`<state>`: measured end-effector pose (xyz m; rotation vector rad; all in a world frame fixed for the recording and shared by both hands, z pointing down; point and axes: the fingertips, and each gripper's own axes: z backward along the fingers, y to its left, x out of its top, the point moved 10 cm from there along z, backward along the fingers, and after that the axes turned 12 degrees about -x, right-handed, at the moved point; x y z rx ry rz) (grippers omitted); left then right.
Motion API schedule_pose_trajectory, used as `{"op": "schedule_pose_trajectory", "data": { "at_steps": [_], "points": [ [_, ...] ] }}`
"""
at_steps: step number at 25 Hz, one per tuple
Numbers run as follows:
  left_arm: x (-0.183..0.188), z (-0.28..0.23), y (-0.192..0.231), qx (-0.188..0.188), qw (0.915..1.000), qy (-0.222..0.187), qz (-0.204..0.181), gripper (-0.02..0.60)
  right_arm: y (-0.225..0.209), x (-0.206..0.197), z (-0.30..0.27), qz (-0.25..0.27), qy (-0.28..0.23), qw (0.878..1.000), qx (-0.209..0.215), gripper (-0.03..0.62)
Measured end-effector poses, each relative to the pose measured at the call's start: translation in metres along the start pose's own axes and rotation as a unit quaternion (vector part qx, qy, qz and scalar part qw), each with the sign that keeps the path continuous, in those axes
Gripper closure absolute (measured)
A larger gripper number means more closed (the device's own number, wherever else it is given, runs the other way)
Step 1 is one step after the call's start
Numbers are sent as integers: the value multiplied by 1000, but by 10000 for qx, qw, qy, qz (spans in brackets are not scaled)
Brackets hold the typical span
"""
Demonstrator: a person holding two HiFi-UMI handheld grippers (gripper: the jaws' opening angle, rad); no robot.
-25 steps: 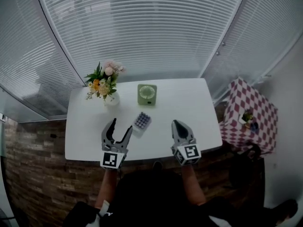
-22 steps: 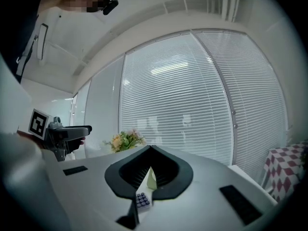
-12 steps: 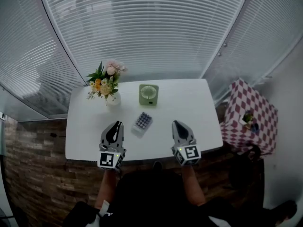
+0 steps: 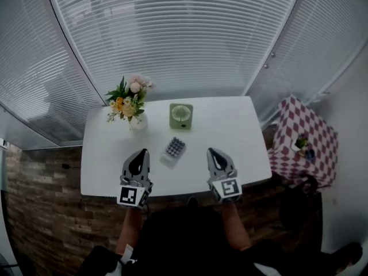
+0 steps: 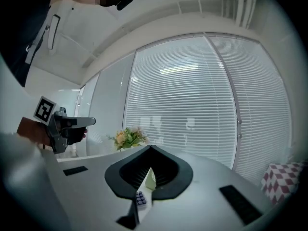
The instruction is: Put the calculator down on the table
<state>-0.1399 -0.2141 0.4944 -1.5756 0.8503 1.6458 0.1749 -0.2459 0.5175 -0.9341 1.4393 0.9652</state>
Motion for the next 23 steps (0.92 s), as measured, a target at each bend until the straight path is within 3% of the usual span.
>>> {"op": "schedule_pose_trajectory", "data": {
  "at_steps": [5,17,23],
  "points": [
    [8,-5,-11,-115,9983,-99,-559,574,3,1,-1,166,-115,9997,111,589],
    [5,6,-7,158,9991,-50,-394,574,10,-1,-1,391,188,9987,256,589],
    [2,6,-4,113,9993,-83,-355,574,12,1,-1,381,164,9988,258,591]
  ]
}}
